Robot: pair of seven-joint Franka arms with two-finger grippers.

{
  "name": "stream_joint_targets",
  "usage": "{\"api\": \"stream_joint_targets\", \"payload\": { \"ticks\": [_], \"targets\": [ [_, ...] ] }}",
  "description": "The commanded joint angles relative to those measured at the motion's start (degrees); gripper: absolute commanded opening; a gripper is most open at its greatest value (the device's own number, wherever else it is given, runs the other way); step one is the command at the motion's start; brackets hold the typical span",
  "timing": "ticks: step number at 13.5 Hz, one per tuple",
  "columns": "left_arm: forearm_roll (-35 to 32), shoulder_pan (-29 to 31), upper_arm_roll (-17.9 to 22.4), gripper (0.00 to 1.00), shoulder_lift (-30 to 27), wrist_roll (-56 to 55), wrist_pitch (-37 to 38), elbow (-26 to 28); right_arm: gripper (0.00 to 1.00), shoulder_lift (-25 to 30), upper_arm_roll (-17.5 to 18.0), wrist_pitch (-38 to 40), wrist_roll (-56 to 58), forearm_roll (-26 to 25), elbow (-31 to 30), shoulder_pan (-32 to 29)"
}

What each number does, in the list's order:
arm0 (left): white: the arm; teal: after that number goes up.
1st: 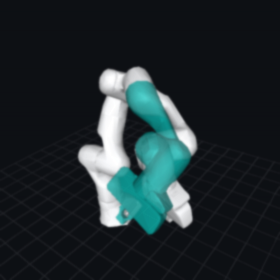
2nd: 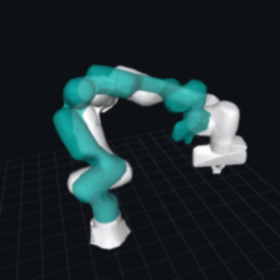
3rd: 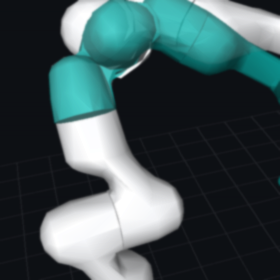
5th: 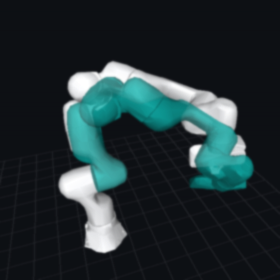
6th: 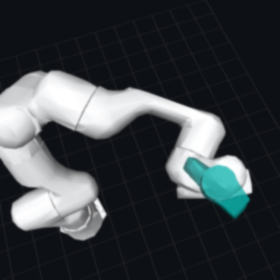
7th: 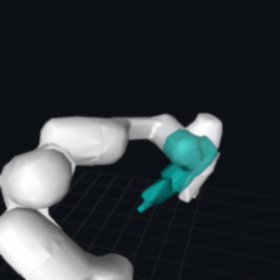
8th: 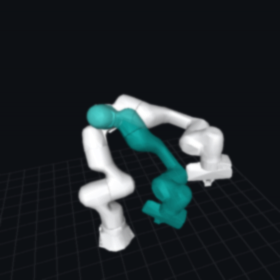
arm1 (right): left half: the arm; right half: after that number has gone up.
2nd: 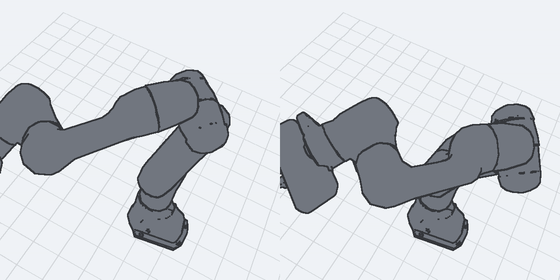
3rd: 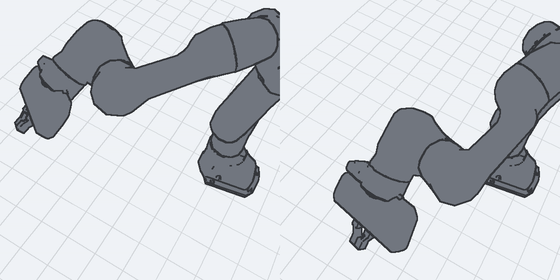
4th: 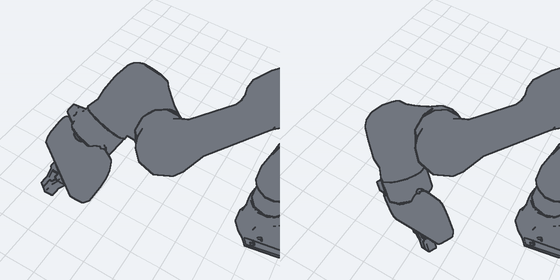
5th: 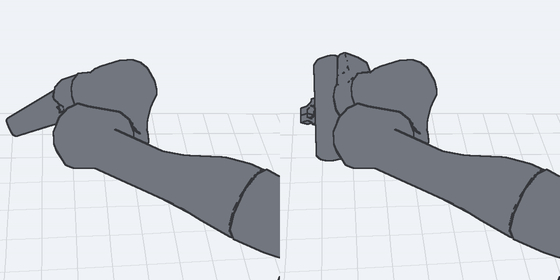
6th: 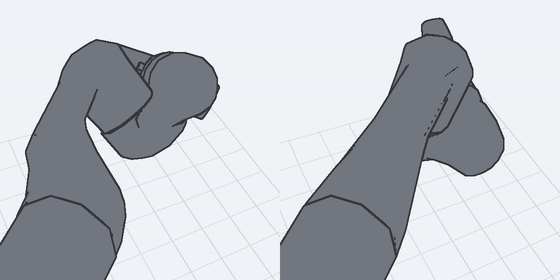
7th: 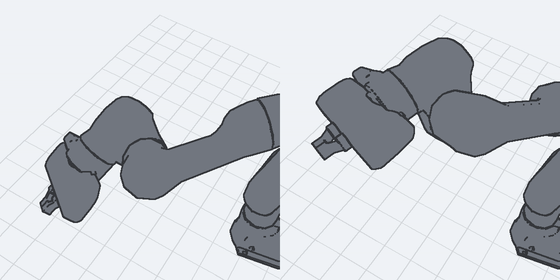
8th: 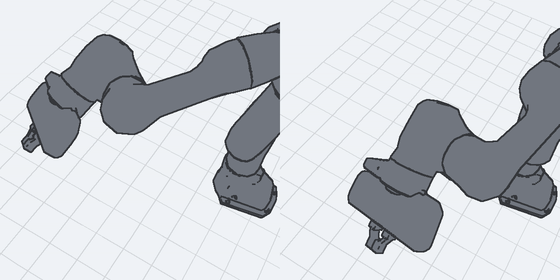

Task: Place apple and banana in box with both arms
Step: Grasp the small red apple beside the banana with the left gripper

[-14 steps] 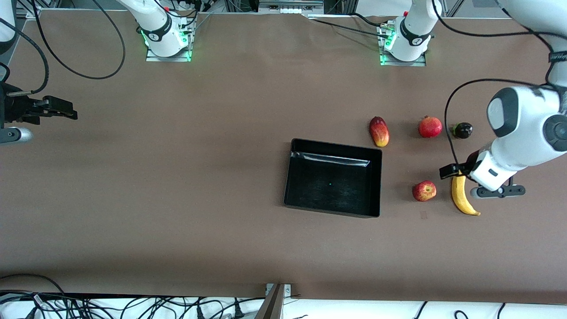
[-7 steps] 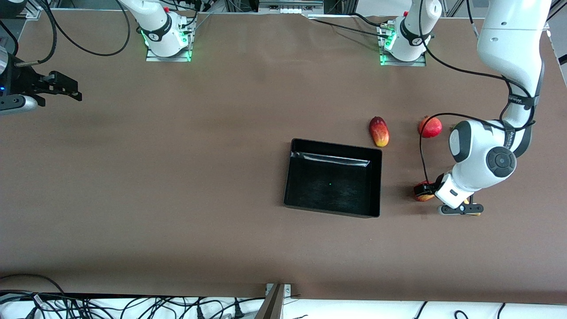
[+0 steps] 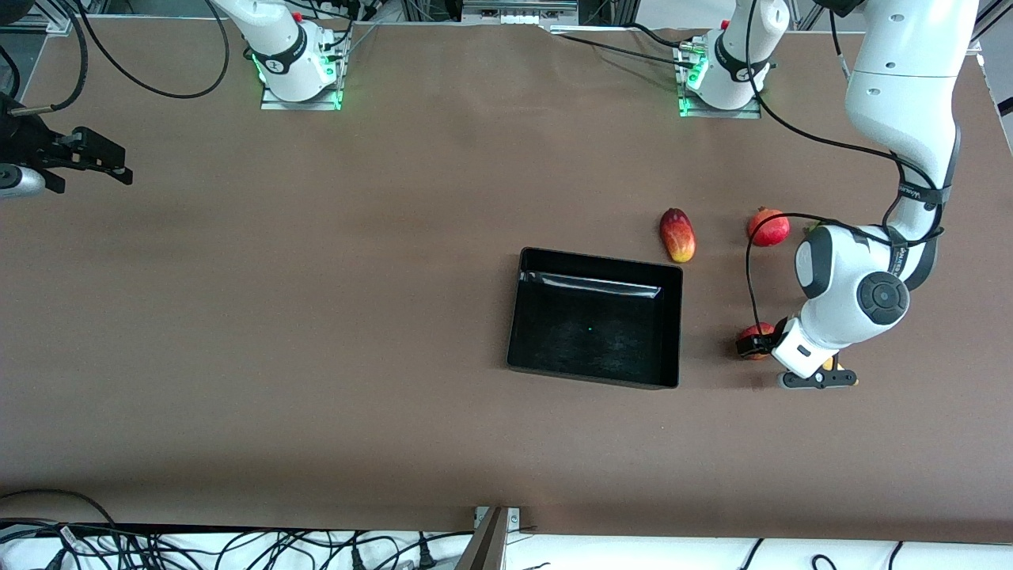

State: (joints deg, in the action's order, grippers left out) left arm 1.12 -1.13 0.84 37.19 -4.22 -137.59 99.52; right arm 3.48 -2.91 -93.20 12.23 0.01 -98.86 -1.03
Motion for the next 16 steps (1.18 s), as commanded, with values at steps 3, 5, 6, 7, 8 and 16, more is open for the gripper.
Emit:
{"api": "stream_joint_targets", "payload": {
  "ticks": [3, 5, 6, 7, 8, 16],
  "targets": [
    [-1.56, 0.60, 0.04, 1.00, 2.10, -1.84, -0.40, -0.56, 1.00, 0.83, 0.89, -0.32, 0.43, -0.80, 0.33, -0.90],
    [-1.56, 0.60, 0.04, 1.00, 2.18, -2.55, -0.31, -0.21, 1.00, 0.92, 0.89, -0.14, -0.01, -0.54, 0.42, -0.90],
    [-1.56, 0.60, -0.05, 1.00, 2.10, -2.98, -0.31, 0.31, 1.00, 0.92, 0.89, 0.03, -0.01, -0.54, 0.59, -0.90],
    [-1.56, 0.60, 0.04, 1.00, 2.01, -3.34, -0.31, 1.10, 1.00, 0.83, 0.81, 0.30, -0.10, -0.54, 0.77, -0.90],
    [-1.56, 0.52, -0.05, 1.00, 1.84, -3.34, -0.31, 1.46, 1.00, 0.83, 0.80, 0.30, -0.01, -0.54, 0.86, -0.90],
    [-1.65, -0.36, -0.05, 0.00, -1.40, -5.89, 3.62, 1.64, 1.00, 0.57, 0.89, 0.39, -0.10, -0.45, 1.30, -0.90]
  ]
}}
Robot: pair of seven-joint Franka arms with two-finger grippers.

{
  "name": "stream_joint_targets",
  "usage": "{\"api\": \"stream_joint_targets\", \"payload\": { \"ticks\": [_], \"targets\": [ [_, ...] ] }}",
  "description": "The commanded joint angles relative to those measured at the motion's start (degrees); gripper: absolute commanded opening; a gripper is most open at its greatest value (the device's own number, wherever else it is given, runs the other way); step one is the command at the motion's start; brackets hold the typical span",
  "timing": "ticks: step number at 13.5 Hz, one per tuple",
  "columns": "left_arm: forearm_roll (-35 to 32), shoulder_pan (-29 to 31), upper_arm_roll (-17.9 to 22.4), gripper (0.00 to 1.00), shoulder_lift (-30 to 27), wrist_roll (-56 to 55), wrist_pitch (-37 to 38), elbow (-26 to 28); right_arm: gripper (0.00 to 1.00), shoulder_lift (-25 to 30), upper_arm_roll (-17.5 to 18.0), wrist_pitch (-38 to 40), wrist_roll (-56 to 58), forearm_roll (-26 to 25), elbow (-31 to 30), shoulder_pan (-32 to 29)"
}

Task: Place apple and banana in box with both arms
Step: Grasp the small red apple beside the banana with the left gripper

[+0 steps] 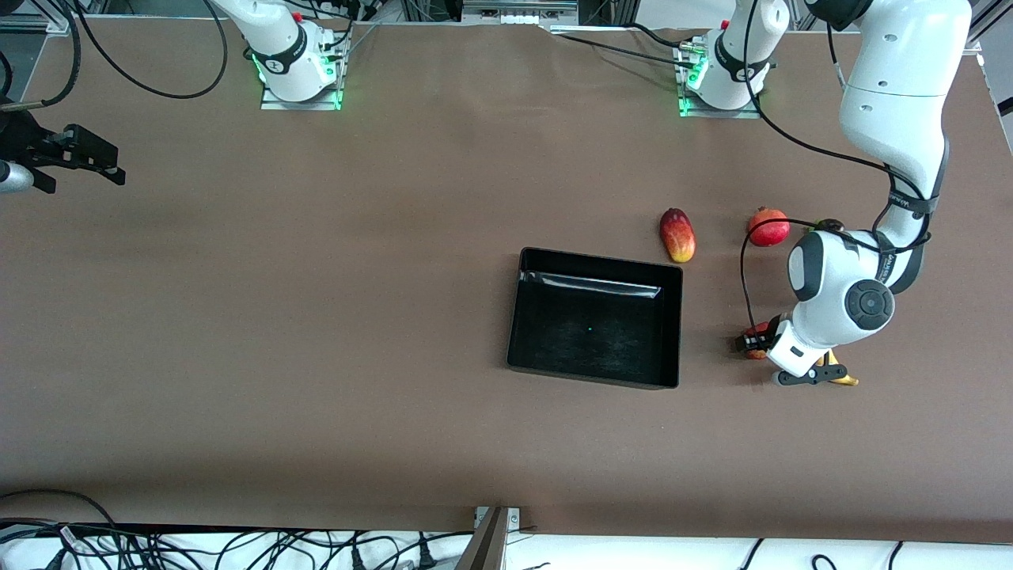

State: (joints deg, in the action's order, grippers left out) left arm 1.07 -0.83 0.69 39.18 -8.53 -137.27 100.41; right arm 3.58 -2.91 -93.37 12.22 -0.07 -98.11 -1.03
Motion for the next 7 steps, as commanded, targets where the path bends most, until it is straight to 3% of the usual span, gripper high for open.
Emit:
{"api": "stream_joint_targets", "payload": {
  "ticks": [1, 4, 7],
  "targets": [
    [-1.51, -1.88, 0.10, 0.00, -5.93, -1.84, 7.33, 0.23, 1.00, 0.46, 0.89, 0.55, -0.09, -0.37, 0.55, -0.90],
    [-1.51, -6.35, 0.18, 0.00, -14.46, -5.70, 20.51, -1.44, 1.00, 0.37, 0.89, 0.55, -0.09, -0.20, 0.55, -0.99],
    [-0.90, -12.33, -0.08, 0.00, -15.81, -11.21, 28.28, -5.66, 1.00, 0.37, 0.98, 0.55, -0.18, -0.11, 0.55, -0.90]
  ]
}}
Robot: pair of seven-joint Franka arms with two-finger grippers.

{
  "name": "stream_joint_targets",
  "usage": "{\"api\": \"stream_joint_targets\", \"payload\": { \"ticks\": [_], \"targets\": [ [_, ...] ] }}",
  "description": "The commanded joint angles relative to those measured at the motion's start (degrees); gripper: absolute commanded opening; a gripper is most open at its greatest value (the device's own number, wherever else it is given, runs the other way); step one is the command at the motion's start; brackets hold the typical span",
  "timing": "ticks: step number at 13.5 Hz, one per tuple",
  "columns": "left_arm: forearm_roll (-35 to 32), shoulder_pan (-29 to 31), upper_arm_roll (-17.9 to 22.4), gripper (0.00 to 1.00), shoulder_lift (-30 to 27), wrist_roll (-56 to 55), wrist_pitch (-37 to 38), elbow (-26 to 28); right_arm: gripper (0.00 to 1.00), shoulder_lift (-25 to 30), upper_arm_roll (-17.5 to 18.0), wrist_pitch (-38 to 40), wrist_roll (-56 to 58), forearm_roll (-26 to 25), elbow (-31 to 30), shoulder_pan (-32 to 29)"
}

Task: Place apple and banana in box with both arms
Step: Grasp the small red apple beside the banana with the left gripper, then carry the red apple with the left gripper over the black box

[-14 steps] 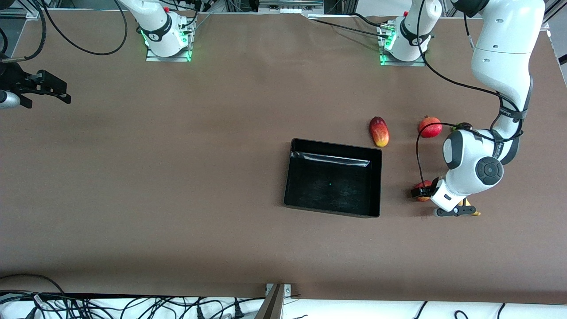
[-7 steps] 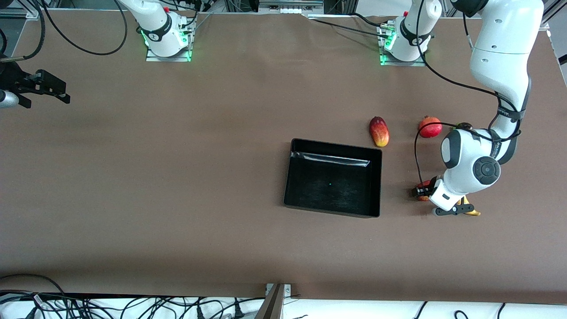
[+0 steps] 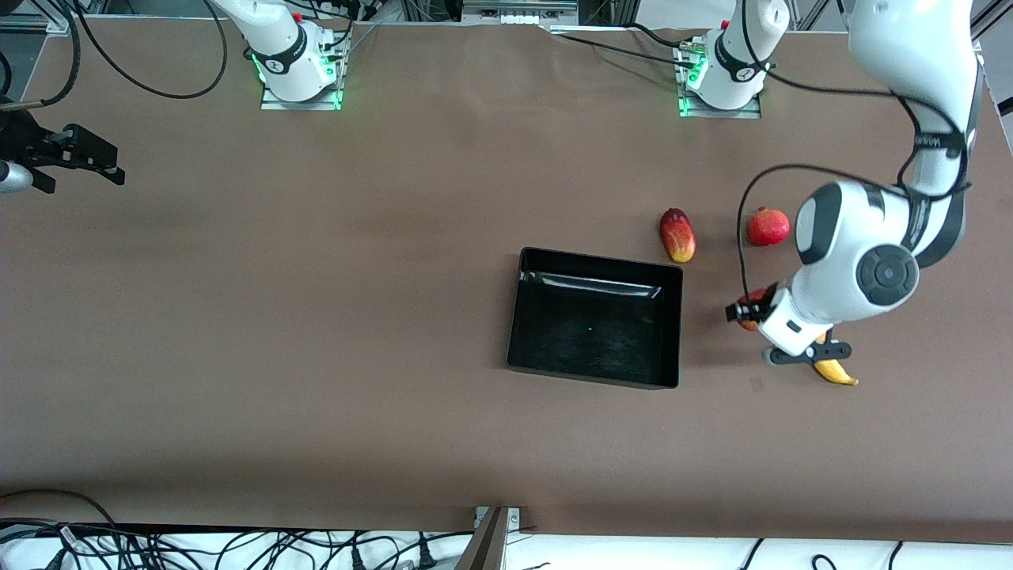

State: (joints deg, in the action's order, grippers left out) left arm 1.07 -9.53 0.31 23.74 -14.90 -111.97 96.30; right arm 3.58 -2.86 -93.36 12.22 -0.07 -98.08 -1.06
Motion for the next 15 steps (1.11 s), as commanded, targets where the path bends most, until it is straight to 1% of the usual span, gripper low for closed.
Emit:
{"api": "stream_joint_targets", "payload": {
  "ticks": [1, 3, 4, 5, 7, 10, 13, 14, 15],
  "targets": [
    [-0.89, -6.09, 0.13, 0.00, 0.68, -9.92, 2.99, -2.51, 1.00, 0.37, 0.93, 0.55, -0.09, -0.02, 0.52, -0.87],
    [-1.07, -7.95, -2.76, 0.00, 4.54, -18.28, 2.81, -5.14, 1.00, 0.37, 0.93, 0.64, -0.09, -0.02, 0.52, -0.87],
    [-1.15, -9.09, -3.47, 0.00, 5.95, -20.93, 2.03, -5.41, 1.00, 0.37, 0.93, 0.55, -0.09, -0.02, 0.52, -0.87],
    [-0.98, -9.80, -3.65, 0.00, 6.49, -22.18, 0.28, -5.50, 1.00, 0.37, 1.02, 0.55, -0.18, -0.02, 0.52, -0.87],
    [-1.15, -10.50, -5.66, 0.00, 8.16, -23.41, -1.84, -5.68, 1.00, 0.37, 1.19, 0.55, -0.27, -0.02, 0.52, -0.87],
    [-1.42, -11.56, -7.60, 0.00, 11.59, -25.26, -4.48, -7.88, 1.00, 0.29, 1.19, 0.64, 0.08, -0.02, 0.43, -0.87],
    [-1.77, -13.14, -8.13, 0.00, 13.17, -25.62, -9.39, -7.79, 1.00, 0.11, 1.02, 0.64, 0.17, -0.02, 0.43, -0.87],
    [-2.47, -14.01, -8.30, 0.00, 14.13, -26.14, -10.62, -7.79, 1.00, -0.06, 0.93, 0.73, 0.17, -0.02, 0.43, -0.87],
    [-4.91, -14.28, -8.83, 0.00, 15.10, -28.32, -11.59, -7.62, 1.00, -0.07, 0.84, 0.64, 0.17, -0.02, 0.43, -0.87]
  ]
}}
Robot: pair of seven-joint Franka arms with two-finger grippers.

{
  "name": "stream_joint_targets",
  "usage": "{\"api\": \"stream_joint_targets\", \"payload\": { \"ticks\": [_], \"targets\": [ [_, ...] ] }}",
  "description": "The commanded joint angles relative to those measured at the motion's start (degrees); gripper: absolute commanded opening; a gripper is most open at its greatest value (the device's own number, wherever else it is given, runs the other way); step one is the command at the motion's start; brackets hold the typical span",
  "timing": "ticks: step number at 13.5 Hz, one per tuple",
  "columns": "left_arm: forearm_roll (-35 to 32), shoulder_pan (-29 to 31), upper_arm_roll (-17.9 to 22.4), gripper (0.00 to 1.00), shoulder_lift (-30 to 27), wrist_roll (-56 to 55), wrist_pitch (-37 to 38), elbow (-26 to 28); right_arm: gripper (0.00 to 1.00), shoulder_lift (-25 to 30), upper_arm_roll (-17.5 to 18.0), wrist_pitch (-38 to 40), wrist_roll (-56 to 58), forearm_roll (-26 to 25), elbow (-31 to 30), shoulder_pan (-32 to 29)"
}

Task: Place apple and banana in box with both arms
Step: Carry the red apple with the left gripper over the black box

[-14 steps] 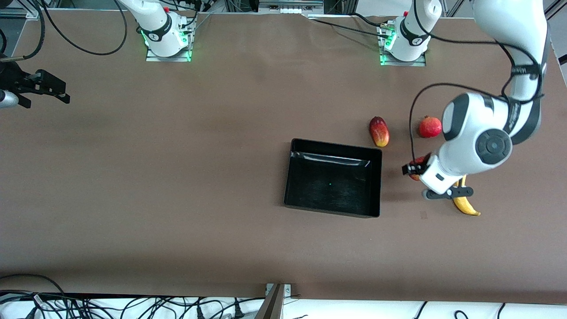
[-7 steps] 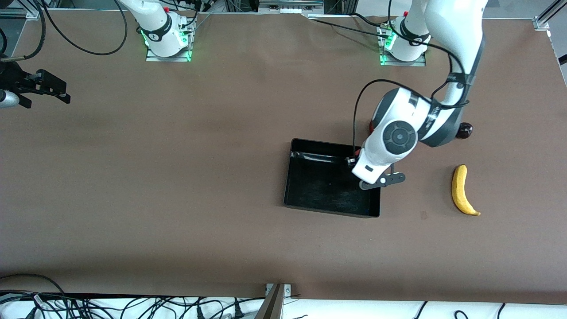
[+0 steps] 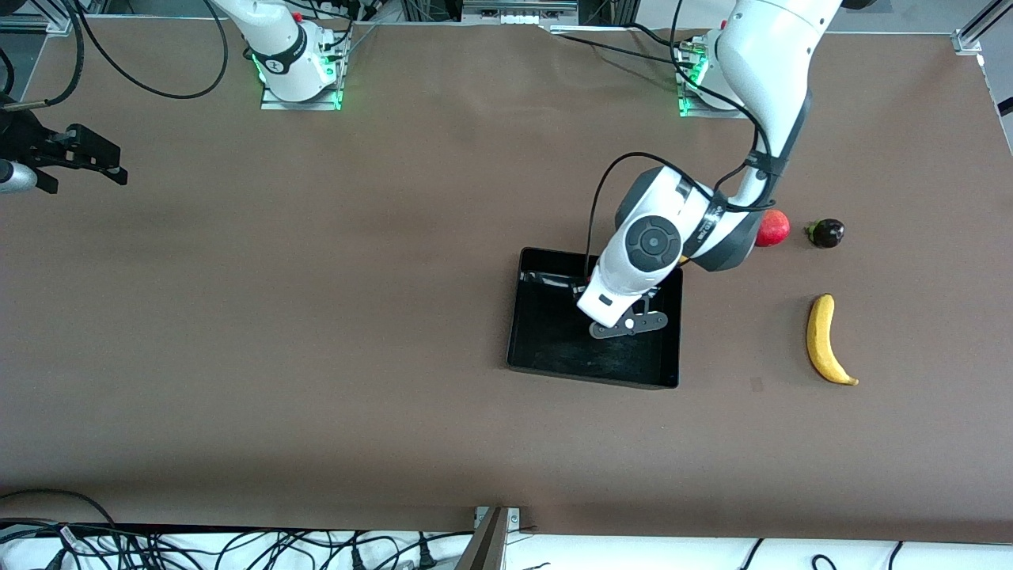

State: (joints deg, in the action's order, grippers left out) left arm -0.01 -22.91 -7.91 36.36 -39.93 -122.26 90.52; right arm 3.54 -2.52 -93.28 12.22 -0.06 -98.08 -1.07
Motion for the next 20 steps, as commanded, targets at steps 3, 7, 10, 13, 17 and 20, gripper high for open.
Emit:
{"api": "stream_joint_targets", "payload": {
  "ticks": [3, 7, 10, 13, 17, 20],
  "targets": [
    [-7.46, -1.00, -2.29, 0.00, 5.29, -7.17, -5.09, -1.66, 1.00, -0.11, 0.50, 1.08, 0.18, -0.02, 0.43, -0.86],
    [-7.46, -1.44, -2.37, 0.00, 7.14, -7.18, -7.73, -1.31, 1.00, -0.11, 0.50, 2.23, 0.18, 0.06, 0.43, -0.86],
    [-7.55, -1.62, -2.37, 0.00, 8.38, -7.18, -9.48, -0.70, 1.00, -0.29, 0.50, 2.58, 0.18, 0.06, 0.43, -0.86],
    [-7.55, -1.62, -2.29, 0.35, 9.43, -7.09, -10.98, -0.69, 1.00, -0.29, 0.50, 2.76, 0.18, 0.06, 0.43, -0.86],
    [-7.55, -1.53, -2.29, 0.70, 9.52, -7.00, -11.07, -0.52, 1.00, -0.29, 0.50, 2.67, -0.17, 0.06, 0.78, -0.86],
    [-7.46, -1.44, -2.29, 1.00, 9.09, -7.18, -10.72, -0.60, 1.00, -0.29, 0.41, 2.76, -0.09, 0.06, 0.79, -0.86]
  ]
}}
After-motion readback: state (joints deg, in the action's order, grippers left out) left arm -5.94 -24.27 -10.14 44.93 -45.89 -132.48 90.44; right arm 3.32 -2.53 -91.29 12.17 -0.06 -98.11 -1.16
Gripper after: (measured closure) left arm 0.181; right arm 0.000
